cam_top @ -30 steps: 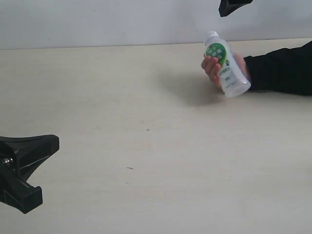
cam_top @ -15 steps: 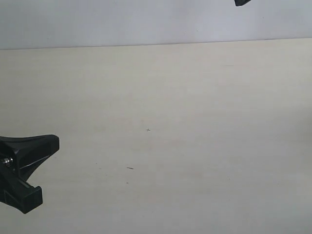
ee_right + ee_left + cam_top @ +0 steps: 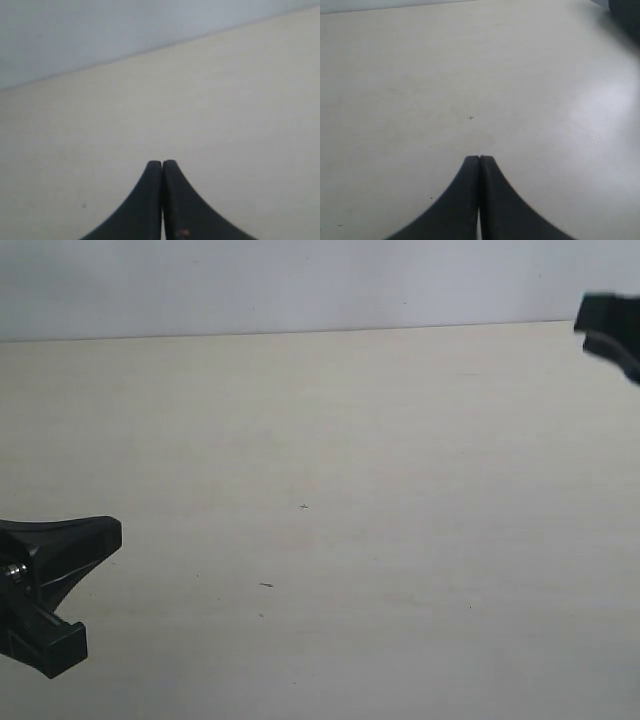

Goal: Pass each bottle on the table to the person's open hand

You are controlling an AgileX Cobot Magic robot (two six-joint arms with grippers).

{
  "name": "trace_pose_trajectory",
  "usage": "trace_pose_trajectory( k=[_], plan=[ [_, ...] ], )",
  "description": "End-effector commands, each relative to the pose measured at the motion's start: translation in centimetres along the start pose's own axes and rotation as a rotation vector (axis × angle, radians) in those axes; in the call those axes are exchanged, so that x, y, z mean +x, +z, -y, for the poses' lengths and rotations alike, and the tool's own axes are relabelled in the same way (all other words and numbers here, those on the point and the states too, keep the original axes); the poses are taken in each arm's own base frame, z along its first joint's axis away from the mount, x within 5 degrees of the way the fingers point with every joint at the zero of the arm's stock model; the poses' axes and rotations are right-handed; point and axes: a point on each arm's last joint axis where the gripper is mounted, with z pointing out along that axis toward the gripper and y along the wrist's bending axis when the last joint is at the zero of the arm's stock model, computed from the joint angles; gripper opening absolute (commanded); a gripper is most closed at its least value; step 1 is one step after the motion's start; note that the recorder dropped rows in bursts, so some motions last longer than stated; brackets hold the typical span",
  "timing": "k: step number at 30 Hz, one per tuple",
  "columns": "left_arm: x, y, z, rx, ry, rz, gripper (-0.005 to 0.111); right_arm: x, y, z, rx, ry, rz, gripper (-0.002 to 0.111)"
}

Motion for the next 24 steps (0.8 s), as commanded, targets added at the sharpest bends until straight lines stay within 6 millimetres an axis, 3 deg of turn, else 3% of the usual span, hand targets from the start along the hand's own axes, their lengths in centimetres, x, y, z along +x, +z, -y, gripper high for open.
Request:
trace_pose_trajectory(
  k=[1, 6, 13, 15, 16, 19, 22, 24],
  plan=[
    [0.1, -0.1, 0.0, 0.002, 0.001, 0.004, 0.000, 3.8, -1.1, 0.9, 0.003, 0.017, -0.153, 0.000],
    [0.1, -0.1, 0.0, 0.002, 0.001, 0.004, 0.000, 5.5, -1.8, 1.0, -0.002, 0.016, -0.299, 0.000],
    [0.1, -0.1, 0.0, 0.002, 0.004, 0.004, 0.000, 5.4, -1.8, 1.0, 0.000, 0.012, -0.288, 0.000],
    [0.1, -0.1, 0.0, 0.002, 0.004, 0.004, 0.000, 5.0, -1.8, 1.2, 0.014, -0.072, -0.242, 0.000],
    [0.1, -0.1, 0.0, 0.002, 0.004, 0.004, 0.000, 4.4, -2.4, 1.3, 0.020, -0.189, -0.159, 0.000],
    [0.1, -0.1, 0.0, 0.002, 0.004, 0.004, 0.000, 4.7, -5.2, 1.8, 0.018, -0.278, 0.005, 0.000],
    [0.1, -0.1, 0.0, 0.002, 0.004, 0.004, 0.000, 6.6, -7.9, 3.2, 0.072, -0.308, 0.161, 0.000],
    [0.1, -0.1, 0.0, 0.002, 0.004, 0.004, 0.000, 7.6, -8.6, 3.7, 0.093, -0.312, 0.214, 0.000]
  ],
)
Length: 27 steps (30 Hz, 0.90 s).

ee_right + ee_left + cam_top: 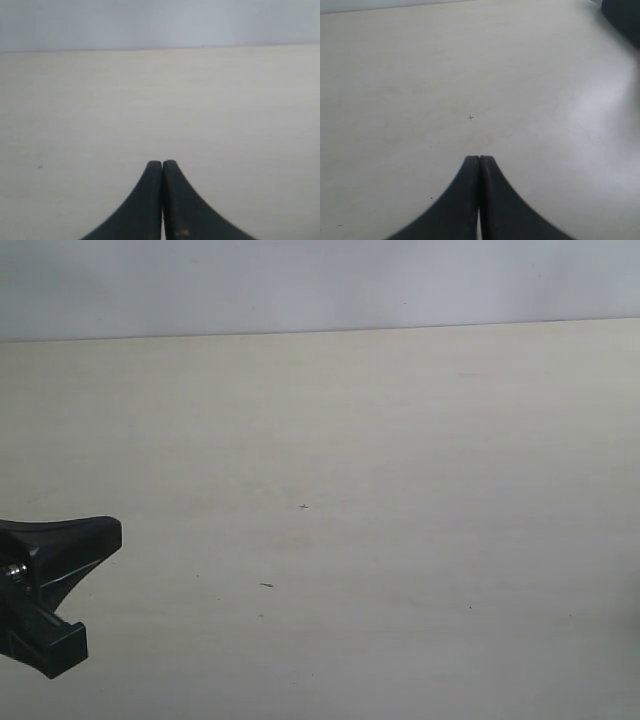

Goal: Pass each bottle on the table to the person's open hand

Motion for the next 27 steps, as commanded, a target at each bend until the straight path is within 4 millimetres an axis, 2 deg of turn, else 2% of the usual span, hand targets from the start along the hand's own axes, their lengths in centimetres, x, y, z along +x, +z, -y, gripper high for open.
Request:
trace_pose_trajectory(
  k=[1, 9, 22, 27],
  plan=[
    [0.1, -0.1, 0.0, 0.002, 0.004, 0.004, 0.000, 1.9, -1.7, 0.6, 0.069, -0.040, 0.113, 0.000],
    [0.1, -0.1, 0.0, 0.002, 0.004, 0.004, 0.000, 4.3, -2.3, 1.0, 0.118, -0.059, 0.188, 0.000],
    [0.1, -0.1, 0.0, 0.002, 0.004, 0.004, 0.000, 6.1, -2.4, 1.1, 0.122, -0.066, 0.272, 0.000],
    [0.1, -0.1, 0.0, 0.002, 0.004, 0.004, 0.000, 7.3, -1.7, 1.3, 0.125, -0.062, 0.245, 0.000]
  ],
)
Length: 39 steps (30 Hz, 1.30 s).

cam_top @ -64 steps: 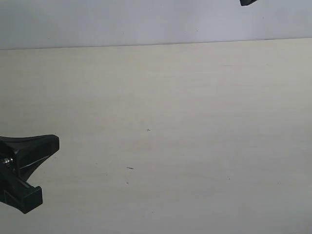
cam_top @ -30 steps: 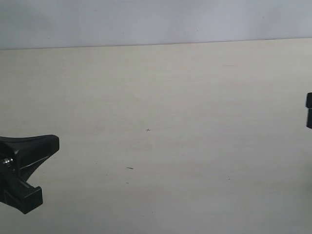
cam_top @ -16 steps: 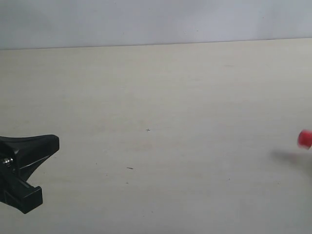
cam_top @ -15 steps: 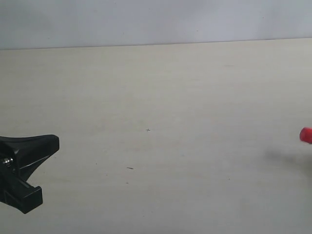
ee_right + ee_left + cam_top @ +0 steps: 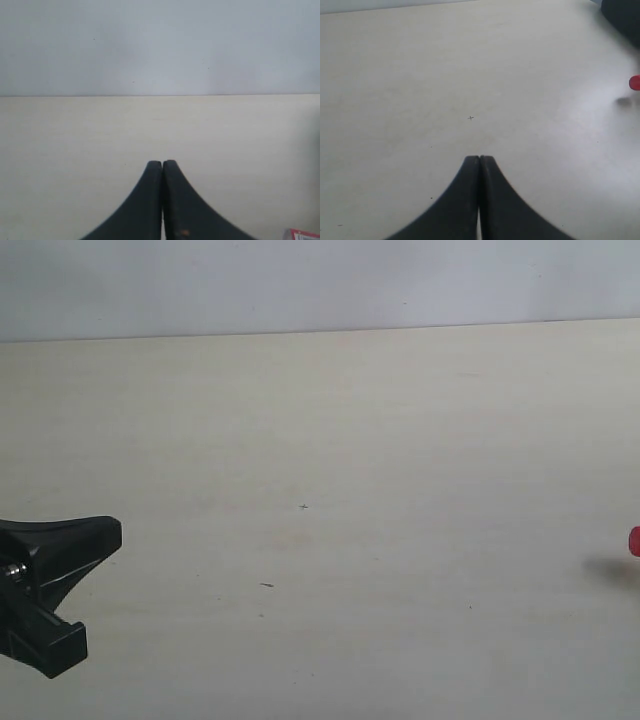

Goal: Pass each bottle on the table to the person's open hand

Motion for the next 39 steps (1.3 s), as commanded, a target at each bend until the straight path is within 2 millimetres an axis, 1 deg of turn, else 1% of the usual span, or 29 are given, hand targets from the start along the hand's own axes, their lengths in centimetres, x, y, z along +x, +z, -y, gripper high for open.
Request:
trace_pose_trajectory(
  k=[1, 9, 12, 36, 39],
  plan=[
    [0.10, -0.10, -0.01, 0.002, 0.004, 0.004, 0.000, 0.77, 0.25, 0.12, 0.013, -0.015, 0.008, 0.000],
    [0.10, -0.10, -0.01, 0.002, 0.004, 0.004, 0.000, 0.61, 0.25, 0.13, 0.013, -0.013, 0.025, 0.000],
    [0.10, -0.10, -0.01, 0.002, 0.004, 0.004, 0.000, 0.60, 0.25, 0.07, 0.006, 0.025, 0.026, 0.000],
    [0.10, -0.10, -0.01, 0.002, 0.004, 0.004, 0.000, 0.59, 0.25, 0.06, 0.006, 0.027, 0.028, 0.000],
    [0.02, -0.14, -0.37, -0.019, -0.007, 0.008, 0.000, 0.59, 0.25, 0.06, 0.006, 0.027, 0.028, 0.000]
  ],
)
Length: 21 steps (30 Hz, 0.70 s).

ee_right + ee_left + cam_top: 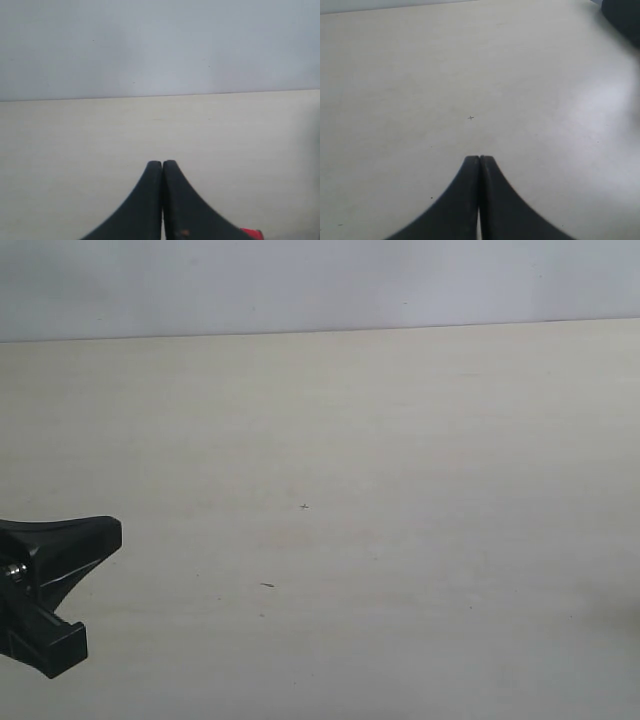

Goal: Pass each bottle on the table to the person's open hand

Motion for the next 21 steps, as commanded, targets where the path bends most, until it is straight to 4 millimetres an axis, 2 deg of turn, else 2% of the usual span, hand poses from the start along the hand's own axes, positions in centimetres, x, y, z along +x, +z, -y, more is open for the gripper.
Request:
trace_pose_trajectory(
  k=[1, 5, 10, 16, 21],
  plan=[
    [-0.1, -0.3, -0.7, -0.038, -0.020, 0.015, 0.000, 0.0, 0.0, 0.0, 0.006, -0.002, 0.016, 0.000],
    [-0.9, -1.8, -2.7, -0.158, -0.095, 0.093, 0.000, 0.0, 0.0, 0.0, 0.006, -0.002, 0.016, 0.000],
    [-2.1, -5.4, -5.1, -0.369, -0.177, 0.298, 0.000, 0.0, 0.0, 0.0, 0.006, -0.002, 0.016, 0.000],
    [-2.1, -9.3, -5.1, -0.519, -0.174, 0.518, 0.000, 0.0, 0.0, 0.0, 0.006, -0.002, 0.016, 0.000],
    [-1.6, -10.3, -4.4, -0.529, -0.166, 0.546, 0.000, 0.0, 0.0, 0.0, 0.006, -0.002, 0.016, 0.000]
  ],
)
